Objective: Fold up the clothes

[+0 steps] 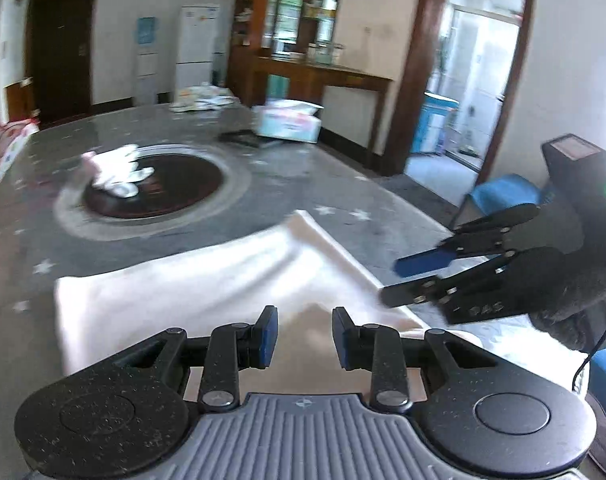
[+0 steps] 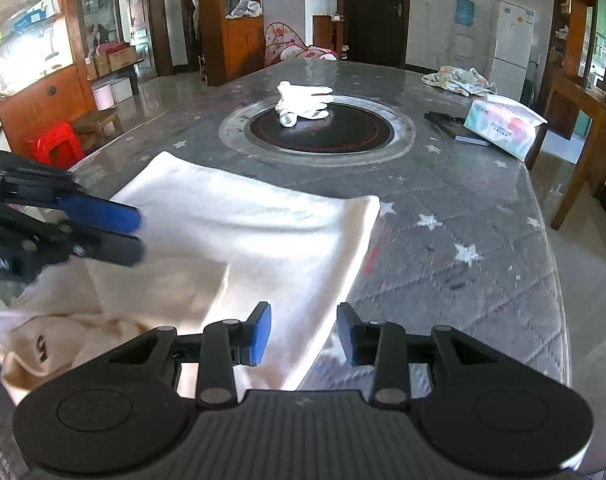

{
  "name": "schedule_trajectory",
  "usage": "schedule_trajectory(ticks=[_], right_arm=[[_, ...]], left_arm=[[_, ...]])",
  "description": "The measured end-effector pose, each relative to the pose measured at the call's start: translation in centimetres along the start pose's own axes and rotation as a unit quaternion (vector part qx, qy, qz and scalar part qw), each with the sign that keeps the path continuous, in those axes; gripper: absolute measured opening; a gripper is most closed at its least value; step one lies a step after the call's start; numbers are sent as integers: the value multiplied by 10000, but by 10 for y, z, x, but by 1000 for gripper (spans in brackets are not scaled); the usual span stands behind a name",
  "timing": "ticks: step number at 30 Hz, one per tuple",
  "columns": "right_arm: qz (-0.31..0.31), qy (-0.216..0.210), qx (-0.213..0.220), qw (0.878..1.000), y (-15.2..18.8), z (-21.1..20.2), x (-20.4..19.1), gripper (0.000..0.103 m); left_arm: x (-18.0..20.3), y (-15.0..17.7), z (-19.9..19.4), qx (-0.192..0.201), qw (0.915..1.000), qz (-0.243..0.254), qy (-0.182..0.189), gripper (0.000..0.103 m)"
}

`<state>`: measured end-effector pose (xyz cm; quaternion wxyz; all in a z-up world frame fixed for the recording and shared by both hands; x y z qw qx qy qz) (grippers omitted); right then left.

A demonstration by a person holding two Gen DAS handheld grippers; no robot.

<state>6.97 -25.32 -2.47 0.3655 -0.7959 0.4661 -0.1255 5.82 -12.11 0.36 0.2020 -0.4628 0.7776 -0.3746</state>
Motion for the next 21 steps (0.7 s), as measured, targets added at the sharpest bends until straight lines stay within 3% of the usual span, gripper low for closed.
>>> schedule_trajectory(ticks=[6, 12, 16, 21], right_arm=[[-173, -101, 26, 9998, 18, -13, -21, 42], [-348, -99, 26, 9993, 26, -16, -30, 44], [-381, -87, 12, 9992, 30, -16, -32, 44], [-423, -72, -6, 9991, 34, -16, -34, 44]], left_arm=[[27, 9, 10, -156, 9994, 293, 124, 46], [32, 19, 19, -298, 9986, 394, 190, 43], [28, 22, 21, -357, 9986, 147, 362, 11], [6, 6, 1, 119, 9982, -464, 373, 4]])
Point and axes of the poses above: each gripper's, at about its wrist camera, not at the fingertips, and z roughly the way its jaws point, x to its right, y to its underside, the point moved 10 cm from there along z, roughly the way its jaws point, and after that the axes turned 9 degrees about -y, right-handed, at the moved point
